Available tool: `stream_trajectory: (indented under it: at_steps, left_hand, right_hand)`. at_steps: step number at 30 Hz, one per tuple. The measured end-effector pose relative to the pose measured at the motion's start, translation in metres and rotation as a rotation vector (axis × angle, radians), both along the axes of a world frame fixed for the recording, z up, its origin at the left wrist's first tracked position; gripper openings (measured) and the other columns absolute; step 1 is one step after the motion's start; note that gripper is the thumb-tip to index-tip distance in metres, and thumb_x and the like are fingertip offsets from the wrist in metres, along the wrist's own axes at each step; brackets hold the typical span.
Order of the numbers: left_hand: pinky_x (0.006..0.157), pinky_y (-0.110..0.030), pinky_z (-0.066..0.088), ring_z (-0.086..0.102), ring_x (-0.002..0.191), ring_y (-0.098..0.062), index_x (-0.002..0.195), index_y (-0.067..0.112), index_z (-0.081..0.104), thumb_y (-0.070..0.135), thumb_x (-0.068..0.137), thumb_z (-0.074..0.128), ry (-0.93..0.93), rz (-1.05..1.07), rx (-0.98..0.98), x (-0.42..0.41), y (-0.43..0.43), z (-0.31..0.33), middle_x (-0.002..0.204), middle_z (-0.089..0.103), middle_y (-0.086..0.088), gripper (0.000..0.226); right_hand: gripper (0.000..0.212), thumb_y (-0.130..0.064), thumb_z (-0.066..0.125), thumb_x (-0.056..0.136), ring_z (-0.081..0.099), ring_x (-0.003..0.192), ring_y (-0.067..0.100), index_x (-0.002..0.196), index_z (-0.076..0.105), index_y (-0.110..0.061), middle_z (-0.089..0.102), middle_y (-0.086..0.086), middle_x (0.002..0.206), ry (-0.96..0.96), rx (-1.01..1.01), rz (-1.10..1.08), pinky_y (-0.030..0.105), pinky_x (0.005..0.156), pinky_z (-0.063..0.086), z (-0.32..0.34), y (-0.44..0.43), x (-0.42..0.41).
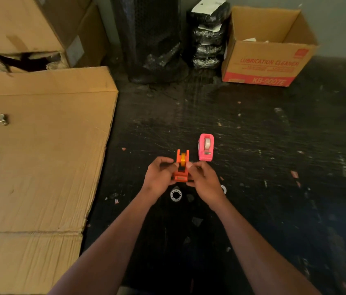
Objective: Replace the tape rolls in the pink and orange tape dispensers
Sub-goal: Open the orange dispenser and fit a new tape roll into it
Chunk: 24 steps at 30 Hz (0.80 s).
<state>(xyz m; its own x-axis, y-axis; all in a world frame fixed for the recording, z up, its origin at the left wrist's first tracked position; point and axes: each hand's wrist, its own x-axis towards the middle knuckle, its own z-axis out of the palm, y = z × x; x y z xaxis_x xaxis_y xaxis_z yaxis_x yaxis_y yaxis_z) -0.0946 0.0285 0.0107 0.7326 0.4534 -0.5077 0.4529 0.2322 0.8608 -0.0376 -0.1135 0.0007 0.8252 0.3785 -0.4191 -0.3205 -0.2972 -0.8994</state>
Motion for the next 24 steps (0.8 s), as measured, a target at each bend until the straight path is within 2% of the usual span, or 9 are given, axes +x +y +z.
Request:
stream_trajectory:
  at_steps: [2,4,7,11,16,22,24]
  left_hand:
    - [0.074,-0.03,0.065,0.079,0.098,-0.022,0.124,0.012,0.06,0.011,0.099,0.066,-0.043,-0.011,-0.076,-0.011,-0.001,0.009,0.114,0.075,-0.015,0.025]
    - [0.072,-0.029,0.065,0.08,0.094,-0.02,0.128,0.014,0.06,0.012,0.099,0.067,-0.066,-0.031,-0.123,-0.021,-0.002,0.016,0.113,0.077,-0.013,0.03]
    - [0.079,-0.033,0.066,0.08,0.095,-0.02,0.13,0.014,0.064,0.018,0.098,0.07,-0.086,-0.084,-0.11,-0.033,-0.002,0.021,0.112,0.079,-0.01,0.033]
    - [0.09,-0.043,0.064,0.08,0.1,-0.023,0.13,0.015,0.065,0.016,0.099,0.068,-0.121,-0.106,-0.091,-0.041,0.0,0.02,0.115,0.078,-0.01,0.032]
    - [0.09,-0.049,0.064,0.08,0.097,-0.021,0.131,0.014,0.066,0.015,0.098,0.069,-0.152,-0.047,0.02,-0.037,-0.004,0.011,0.11,0.08,-0.007,0.033]
    - [0.08,-0.033,0.065,0.078,0.097,-0.014,0.128,0.024,0.067,0.021,0.099,0.069,-0.135,0.012,0.027,-0.032,0.009,0.002,0.11,0.078,-0.001,0.029]
    - [0.08,-0.033,0.065,0.076,0.098,-0.012,0.129,0.025,0.068,0.027,0.097,0.072,-0.052,-0.012,0.137,-0.028,0.015,-0.009,0.112,0.077,0.002,0.033]
  right_hand:
    - [0.02,-0.027,0.061,0.103,0.076,0.101,0.018,0.113,0.062,-0.01,0.075,0.01,0.111,0.013,0.049,0.008,0.027,0.075,0.063,0.009,-0.005,-0.009]
    - [0.022,-0.02,0.063,0.102,0.077,0.099,0.019,0.119,0.061,-0.006,0.075,0.013,0.112,0.033,0.109,0.014,0.025,0.073,0.063,0.015,-0.01,-0.017]
    - [0.028,-0.017,0.065,0.101,0.078,0.1,0.018,0.127,0.06,-0.012,0.077,0.011,0.113,0.091,0.181,0.045,0.031,0.08,0.064,0.022,-0.016,-0.023]
    - [0.031,-0.016,0.067,0.1,0.078,0.103,0.016,0.13,0.062,-0.021,0.078,0.009,0.114,0.113,0.221,0.051,0.033,0.082,0.064,0.024,-0.018,-0.027]
    - [0.033,-0.014,0.067,0.099,0.078,0.103,0.018,0.13,0.064,-0.023,0.076,0.01,0.118,0.096,0.244,-0.006,0.037,0.085,0.064,0.018,-0.008,-0.03]
    - [0.029,-0.016,0.066,0.1,0.078,0.105,0.018,0.128,0.066,-0.026,0.078,0.005,0.117,0.16,0.275,-0.066,0.034,0.082,0.064,0.017,-0.011,-0.02]
    - [0.029,-0.018,0.067,0.099,0.077,0.106,0.018,0.127,0.066,-0.027,0.078,0.003,0.118,0.18,0.245,-0.055,0.033,0.08,0.063,0.015,-0.014,-0.017]
